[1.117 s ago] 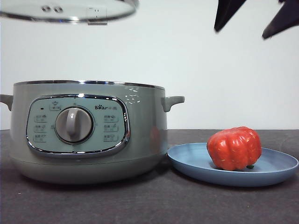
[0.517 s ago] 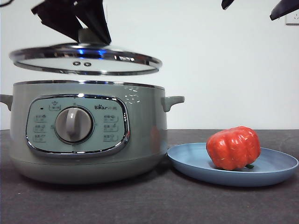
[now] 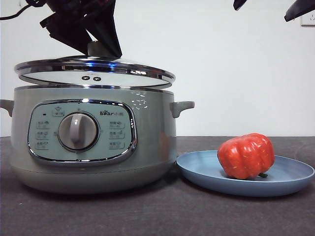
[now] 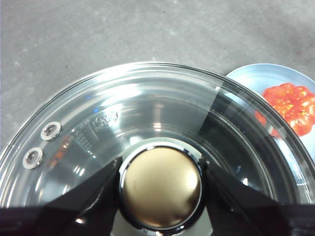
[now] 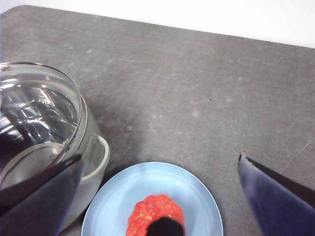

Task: Take the pumpkin out from the steamer,put the pumpkin in the blue plate,close the lid

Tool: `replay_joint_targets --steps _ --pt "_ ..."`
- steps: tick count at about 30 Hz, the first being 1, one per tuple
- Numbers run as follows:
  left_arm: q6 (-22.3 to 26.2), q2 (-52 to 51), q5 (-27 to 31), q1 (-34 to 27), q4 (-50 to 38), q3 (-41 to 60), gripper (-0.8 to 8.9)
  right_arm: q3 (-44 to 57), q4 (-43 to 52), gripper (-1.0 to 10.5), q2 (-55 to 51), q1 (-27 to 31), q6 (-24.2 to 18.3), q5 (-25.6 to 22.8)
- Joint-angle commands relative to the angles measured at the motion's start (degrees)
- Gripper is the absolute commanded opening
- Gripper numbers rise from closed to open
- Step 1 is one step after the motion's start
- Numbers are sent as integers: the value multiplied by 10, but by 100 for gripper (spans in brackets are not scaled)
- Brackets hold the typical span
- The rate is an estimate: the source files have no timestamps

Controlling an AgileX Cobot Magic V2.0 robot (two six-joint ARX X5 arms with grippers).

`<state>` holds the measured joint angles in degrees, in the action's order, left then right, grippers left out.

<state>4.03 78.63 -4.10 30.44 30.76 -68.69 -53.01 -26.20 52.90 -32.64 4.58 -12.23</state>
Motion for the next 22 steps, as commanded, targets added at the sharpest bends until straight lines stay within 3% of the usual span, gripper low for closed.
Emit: replay_joint_targets --steps 1,19,21,22 --pt "2 12 -4 0 -15 -11 -8 3 2 566 -1 0 5 -3" --pt "5 28 10 -5 43 -11 1 3 -6 566 -1 0 5 -3" --pt "5 28 9 -5 41 -11 72 3 -7 566 -1 0 5 -2" --pt "5 28 9 -5 40 -11 184 3 -7 566 -1 0 5 -2"
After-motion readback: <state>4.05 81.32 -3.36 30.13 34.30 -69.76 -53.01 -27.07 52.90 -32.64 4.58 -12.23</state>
